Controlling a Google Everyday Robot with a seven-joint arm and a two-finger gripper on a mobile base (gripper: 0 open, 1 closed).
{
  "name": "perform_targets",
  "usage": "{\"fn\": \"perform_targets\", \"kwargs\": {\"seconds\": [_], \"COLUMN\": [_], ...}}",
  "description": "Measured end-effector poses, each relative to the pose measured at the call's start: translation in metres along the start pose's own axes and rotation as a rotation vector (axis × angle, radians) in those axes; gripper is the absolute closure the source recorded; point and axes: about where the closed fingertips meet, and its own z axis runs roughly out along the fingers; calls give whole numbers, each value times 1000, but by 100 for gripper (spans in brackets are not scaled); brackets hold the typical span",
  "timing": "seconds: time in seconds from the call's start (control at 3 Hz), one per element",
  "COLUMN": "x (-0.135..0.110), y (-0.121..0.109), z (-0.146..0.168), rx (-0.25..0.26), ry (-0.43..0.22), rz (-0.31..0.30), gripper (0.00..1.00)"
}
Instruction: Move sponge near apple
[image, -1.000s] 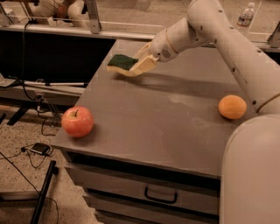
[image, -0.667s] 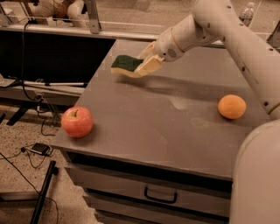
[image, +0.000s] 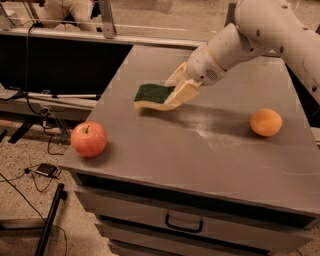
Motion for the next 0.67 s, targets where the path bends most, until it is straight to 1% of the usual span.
{"fn": "perform_targets", "kwargs": {"seconds": [0.33, 0.67], "x": [0, -4], "y": [0, 11], "z": [0, 11], "rx": [0, -69], "ry": [0, 3], "rz": [0, -39], "gripper": [100, 100]}}
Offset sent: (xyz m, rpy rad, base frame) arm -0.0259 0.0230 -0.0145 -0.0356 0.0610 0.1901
